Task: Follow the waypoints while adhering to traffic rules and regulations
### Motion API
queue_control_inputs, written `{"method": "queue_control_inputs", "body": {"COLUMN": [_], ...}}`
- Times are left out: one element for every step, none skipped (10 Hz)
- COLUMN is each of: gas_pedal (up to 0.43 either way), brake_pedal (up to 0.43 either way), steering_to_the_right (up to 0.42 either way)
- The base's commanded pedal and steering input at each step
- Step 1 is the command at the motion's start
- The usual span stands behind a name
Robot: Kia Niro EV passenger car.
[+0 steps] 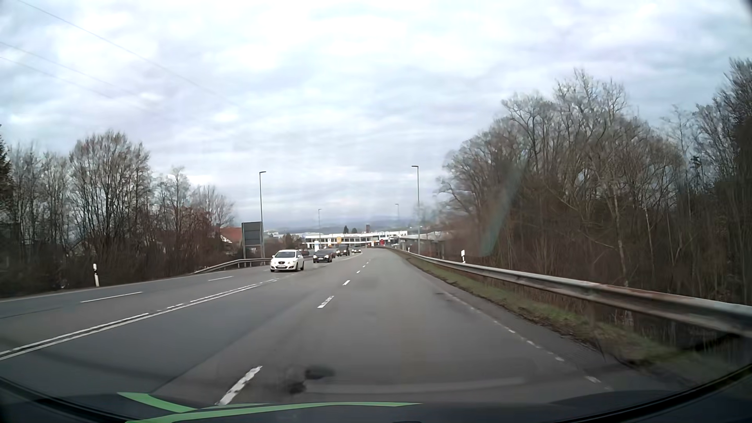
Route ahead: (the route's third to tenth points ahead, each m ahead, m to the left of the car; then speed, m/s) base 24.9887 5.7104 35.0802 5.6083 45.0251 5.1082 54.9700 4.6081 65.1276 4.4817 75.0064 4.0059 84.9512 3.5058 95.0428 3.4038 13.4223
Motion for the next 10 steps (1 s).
{"method": "queue_control_inputs", "body": {"gas_pedal": [0.059, 0.059, 0.059, 0.059, 0.059, 0.059, 0.059, 0.059, 0.059, 0.059], "brake_pedal": [0.0, 0.0, 0.0, 0.0, 0.0, 0.0, 0.0, 0.0, 0.0, 0.0], "steering_to_the_right": [0.004, 0.004, 0.004, 0.004, 0.004, 0.004, 0.004, 0.004, 0.004, 0.004]}}
